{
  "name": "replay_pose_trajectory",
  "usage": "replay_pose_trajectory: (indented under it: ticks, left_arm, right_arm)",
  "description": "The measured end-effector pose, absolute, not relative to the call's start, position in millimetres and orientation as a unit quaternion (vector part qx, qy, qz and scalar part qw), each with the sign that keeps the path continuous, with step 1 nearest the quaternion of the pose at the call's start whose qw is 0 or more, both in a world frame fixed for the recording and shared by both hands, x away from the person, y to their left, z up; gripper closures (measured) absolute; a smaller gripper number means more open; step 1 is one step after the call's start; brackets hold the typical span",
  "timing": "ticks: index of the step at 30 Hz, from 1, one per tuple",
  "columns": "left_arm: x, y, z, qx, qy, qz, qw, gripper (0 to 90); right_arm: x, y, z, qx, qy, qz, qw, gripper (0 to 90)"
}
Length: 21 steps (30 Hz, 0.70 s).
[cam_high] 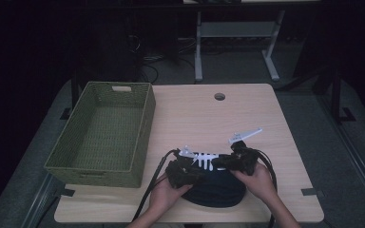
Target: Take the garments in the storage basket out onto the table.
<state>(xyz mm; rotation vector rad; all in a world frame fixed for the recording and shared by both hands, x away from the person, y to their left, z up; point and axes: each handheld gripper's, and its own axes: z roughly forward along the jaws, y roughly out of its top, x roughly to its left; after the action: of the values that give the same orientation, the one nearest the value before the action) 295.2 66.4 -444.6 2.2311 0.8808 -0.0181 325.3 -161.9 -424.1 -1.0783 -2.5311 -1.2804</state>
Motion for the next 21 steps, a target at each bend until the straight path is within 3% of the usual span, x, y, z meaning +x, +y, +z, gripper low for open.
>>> replay_pose_trajectory:
  ticks: [13,16,21]
  left_arm:
    - [297,68,-448,0.867,0.342,-0.010,0.362,68.9]
    - [296,68,-448,0.868,0.342,-0.009,0.361,68.9]
    - [297,68,-448,0.868,0.341,-0.010,0.360,68.9]
  right_arm:
    - [344,-156,-449,-0.384,-0.840,-0.379,0.055,88.2]
    - [345,-157,-446,-0.383,-0.836,-0.386,0.068,83.6]
    - [342,-170,-432,-0.394,-0.815,-0.422,0.051,80.7]
